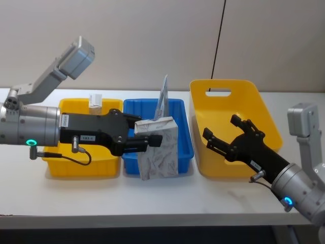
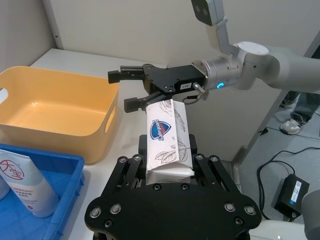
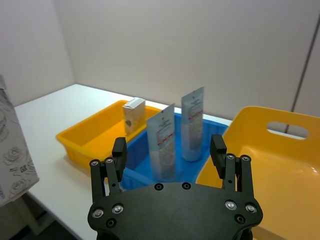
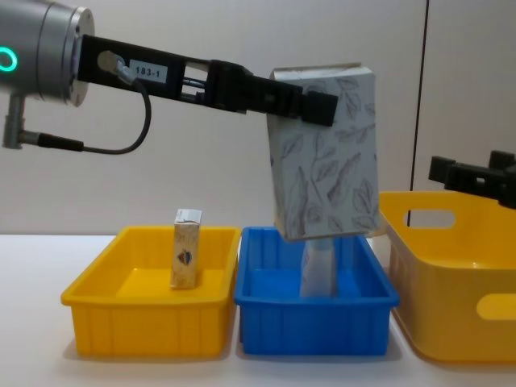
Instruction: Bimanual collaborative sorting of washing and personal care products
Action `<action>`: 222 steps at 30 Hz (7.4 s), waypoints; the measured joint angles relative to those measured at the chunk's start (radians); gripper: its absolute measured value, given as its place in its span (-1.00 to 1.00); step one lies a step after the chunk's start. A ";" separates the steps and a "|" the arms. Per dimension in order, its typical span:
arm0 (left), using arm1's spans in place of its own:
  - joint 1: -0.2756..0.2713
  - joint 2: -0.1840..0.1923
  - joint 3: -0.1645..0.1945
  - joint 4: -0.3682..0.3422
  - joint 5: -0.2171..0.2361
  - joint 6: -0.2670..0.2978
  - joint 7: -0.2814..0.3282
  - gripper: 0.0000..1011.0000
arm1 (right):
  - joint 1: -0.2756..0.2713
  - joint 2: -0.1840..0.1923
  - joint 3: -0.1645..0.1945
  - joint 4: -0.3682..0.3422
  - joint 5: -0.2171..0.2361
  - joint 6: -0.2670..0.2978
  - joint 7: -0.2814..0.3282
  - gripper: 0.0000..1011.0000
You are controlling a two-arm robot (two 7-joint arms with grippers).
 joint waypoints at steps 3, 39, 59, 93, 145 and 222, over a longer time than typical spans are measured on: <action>0.000 0.000 0.000 0.000 0.000 0.000 0.000 -0.27 | 0.019 0.013 0.000 0.018 0.022 0.007 0.037 0.98; -0.001 0.000 0.000 0.001 0.000 0.000 0.000 -0.27 | 0.411 0.105 -0.165 0.442 0.205 0.081 0.700 0.98; -0.001 0.000 0.000 0.001 0.000 0.000 0.000 -0.27 | 0.447 0.129 -0.200 0.462 0.258 0.104 0.821 0.98; -0.001 0.000 0.000 0.001 0.000 0.000 0.000 -0.27 | 0.464 0.112 -0.266 0.449 0.279 0.104 0.856 0.98; -0.001 0.000 0.000 0.001 0.000 0.000 0.000 -0.27 | 0.503 0.021 -0.391 0.469 0.197 0.002 0.768 -0.24; -0.001 0.000 0.000 0.001 0.000 0.000 0.000 0.98 | 0.195 0.270 -0.140 0.173 0.288 -0.038 0.231 -0.26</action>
